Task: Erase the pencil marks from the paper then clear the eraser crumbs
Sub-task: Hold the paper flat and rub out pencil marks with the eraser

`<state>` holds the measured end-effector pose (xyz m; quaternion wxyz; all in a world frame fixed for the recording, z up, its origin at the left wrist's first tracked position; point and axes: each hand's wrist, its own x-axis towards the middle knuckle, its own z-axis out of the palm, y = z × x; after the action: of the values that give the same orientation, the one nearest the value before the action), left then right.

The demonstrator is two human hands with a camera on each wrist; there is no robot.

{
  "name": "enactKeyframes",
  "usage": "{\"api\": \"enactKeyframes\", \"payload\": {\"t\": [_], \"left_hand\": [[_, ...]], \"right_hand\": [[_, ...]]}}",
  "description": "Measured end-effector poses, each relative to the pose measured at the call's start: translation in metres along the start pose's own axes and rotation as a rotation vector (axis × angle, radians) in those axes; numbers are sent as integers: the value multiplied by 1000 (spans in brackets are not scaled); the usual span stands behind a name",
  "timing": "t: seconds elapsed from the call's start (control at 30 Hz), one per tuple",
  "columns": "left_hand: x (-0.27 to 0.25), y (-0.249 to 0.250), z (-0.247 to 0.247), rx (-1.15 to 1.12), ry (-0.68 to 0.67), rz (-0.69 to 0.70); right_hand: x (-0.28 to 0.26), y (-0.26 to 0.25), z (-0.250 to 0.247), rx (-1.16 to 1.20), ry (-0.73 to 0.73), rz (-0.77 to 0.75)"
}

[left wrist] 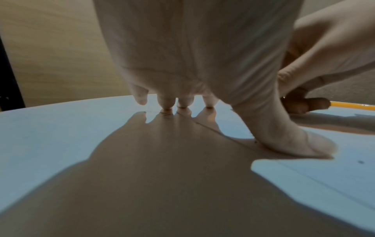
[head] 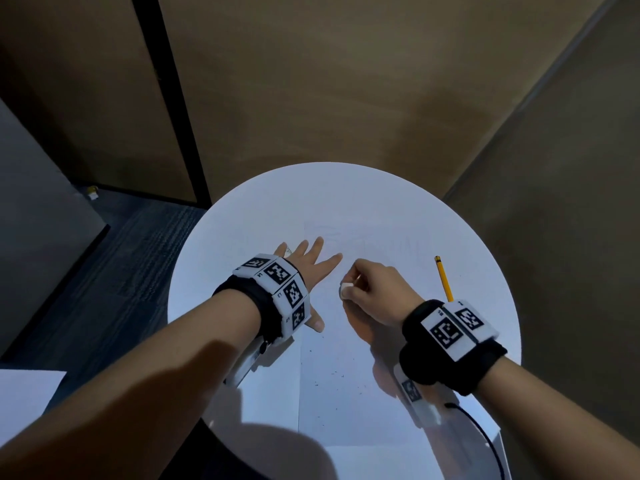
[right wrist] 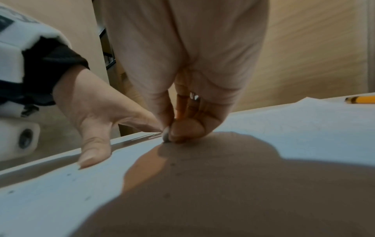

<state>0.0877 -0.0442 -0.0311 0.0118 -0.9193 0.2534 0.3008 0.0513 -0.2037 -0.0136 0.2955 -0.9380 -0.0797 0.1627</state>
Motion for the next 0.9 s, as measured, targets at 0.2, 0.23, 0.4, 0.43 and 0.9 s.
{"api": "enactKeyframes", "payload": {"t": [0.2, 0.23, 0.4, 0.43, 0.9], "left_hand": [[4, 2, 6, 87, 0, -1], [5, 2, 7, 93, 4, -2], [8, 7, 4, 80, -1, -20], [7, 8, 3, 69, -6, -23], [8, 3, 3, 8, -12, -17]], "right_hand": [[-17, -2, 3, -98, -121, -67], [-16, -4, 0, -109, -143, -76], [1, -8, 0, -74, 23, -62], [-1, -8, 3, -90, 17, -66], [-15, -9, 1, -144, -153, -102]]}}
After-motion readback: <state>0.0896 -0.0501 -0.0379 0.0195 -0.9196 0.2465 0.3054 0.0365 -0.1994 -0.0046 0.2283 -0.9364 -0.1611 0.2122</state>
